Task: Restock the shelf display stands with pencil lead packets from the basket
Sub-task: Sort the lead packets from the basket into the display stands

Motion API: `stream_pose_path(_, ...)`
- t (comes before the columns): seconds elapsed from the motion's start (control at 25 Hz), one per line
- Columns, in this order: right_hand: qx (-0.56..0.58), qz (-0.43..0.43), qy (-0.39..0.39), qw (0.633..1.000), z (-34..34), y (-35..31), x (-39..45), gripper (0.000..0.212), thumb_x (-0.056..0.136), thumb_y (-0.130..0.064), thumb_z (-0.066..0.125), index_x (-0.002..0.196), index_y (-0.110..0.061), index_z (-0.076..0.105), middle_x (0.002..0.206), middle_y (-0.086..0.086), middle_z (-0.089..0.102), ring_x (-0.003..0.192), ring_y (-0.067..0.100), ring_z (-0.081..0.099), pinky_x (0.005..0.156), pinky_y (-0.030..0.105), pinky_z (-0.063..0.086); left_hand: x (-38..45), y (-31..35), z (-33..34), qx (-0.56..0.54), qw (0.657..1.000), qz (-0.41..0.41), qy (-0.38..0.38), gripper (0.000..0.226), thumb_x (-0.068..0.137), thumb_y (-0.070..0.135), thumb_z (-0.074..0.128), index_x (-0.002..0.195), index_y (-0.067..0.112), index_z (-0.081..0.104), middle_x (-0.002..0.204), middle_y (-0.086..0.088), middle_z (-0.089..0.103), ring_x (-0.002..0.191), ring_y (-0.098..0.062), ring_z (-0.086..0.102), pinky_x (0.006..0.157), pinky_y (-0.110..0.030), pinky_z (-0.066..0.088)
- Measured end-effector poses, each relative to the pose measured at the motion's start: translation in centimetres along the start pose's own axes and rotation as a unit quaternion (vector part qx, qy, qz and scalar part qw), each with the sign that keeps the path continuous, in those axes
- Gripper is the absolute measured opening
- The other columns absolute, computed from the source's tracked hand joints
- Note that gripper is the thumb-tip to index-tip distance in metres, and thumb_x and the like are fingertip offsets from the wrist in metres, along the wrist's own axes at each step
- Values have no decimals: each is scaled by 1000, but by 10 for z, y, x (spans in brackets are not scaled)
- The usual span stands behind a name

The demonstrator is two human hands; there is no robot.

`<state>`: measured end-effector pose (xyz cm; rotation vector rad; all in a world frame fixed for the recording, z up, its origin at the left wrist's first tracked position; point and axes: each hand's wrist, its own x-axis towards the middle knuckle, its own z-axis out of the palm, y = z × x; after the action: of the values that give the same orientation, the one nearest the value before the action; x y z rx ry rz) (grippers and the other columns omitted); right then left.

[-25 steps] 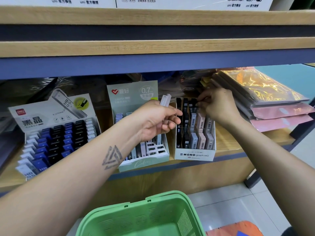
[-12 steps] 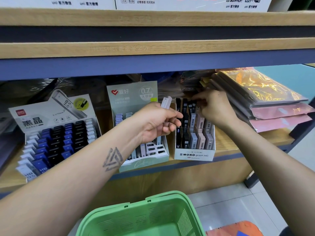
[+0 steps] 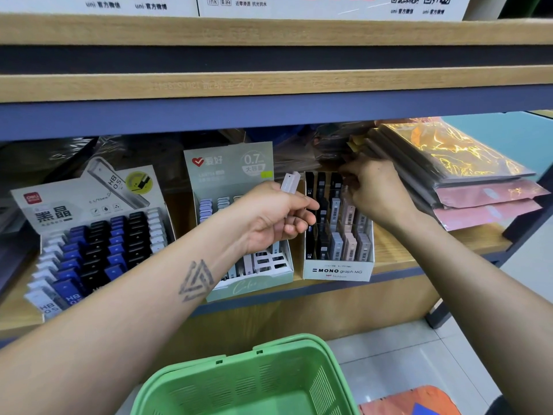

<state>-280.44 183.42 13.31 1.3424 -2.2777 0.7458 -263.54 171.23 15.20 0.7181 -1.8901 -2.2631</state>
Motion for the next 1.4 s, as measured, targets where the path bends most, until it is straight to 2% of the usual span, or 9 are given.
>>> stream_pose_path(0.12,2,-5,16,1000,-6,-3,1,34,87,3,61,115,-11,74,111,10,74,100,28,69,81,28,51,0,-3,3,-14,1000,-11,-23,19,100,2,52,112,-8,64,67,-11,61,48,-12,49,37,-15,32)
stream_pose_path(0.2,151,46,-20,987,-13,-12,3,28,93,-7,64,118,-13,73,112,3,75,102,21,70,87,28,55,0,-4,5,-20,999,-19,-35,21,100,0,50,114,-9,62,68,-12,61,48,-11,48,37,-15,31)
stream_pose_path(0.28,390,94,-134,906,-21,-26,2,27,93,-18,70,120,-13,72,107,3,77,100,20,72,87,29,58,-1,-5,8,-26,998,-23,-45,22,100,-1,49,115,-11,61,68,-12,60,46,-11,47,36,-14,30)
stream_pose_path(0.36,465,82,-178,863,-22,-32,-2,24,88,-15,75,112,-11,74,100,7,78,94,22,73,85,32,59,-3,-5,11,-39,997,-25,-60,23,100,0,51,118,-11,59,69,-13,60,47,-11,49,36,-14,31)
stream_pose_path(0.6,501,175,-138,837,-30,-16,-7,19,83,1,76,102,-1,72,87,17,74,74,23,70,71,29,59,-5,0,4,-85,995,-22,-53,29,101,7,52,125,-10,55,85,-20,69,60,-17,64,47,-18,50)
stream_pose_path(0.8,532,189,-165,809,-42,-10,-18,15,83,3,74,97,0,70,86,18,74,80,24,73,72,28,60,-5,0,7,-42,998,-12,-34,24,100,4,53,120,-8,58,80,-18,68,49,-12,54,35,-15,38)
stream_pose_path(1.04,465,189,-247,829,-52,-4,-25,20,78,-5,79,92,6,70,89,26,73,85,32,73,81,36,60,-2,-2,15,58,998,24,2,19,93,17,69,105,3,67,72,-10,64,37,-6,35,33,-16,20)
stream_pose_path(1.28,645,303,-95,695,-54,-11,-21,20,84,16,63,101,6,65,89,22,73,85,30,75,71,27,61,-1,0,13,-154,986,-47,-34,20,94,32,48,86,14,46,69,0,38,55,-10,22,40,-19,13)
stream_pose_path(1.4,646,294,-73,700,-46,-27,-21,18,86,12,65,101,3,65,85,18,72,80,26,74,74,29,62,0,-3,23,-164,986,16,-27,20,105,25,41,96,13,55,74,-5,51,59,-14,44,45,-21,33)
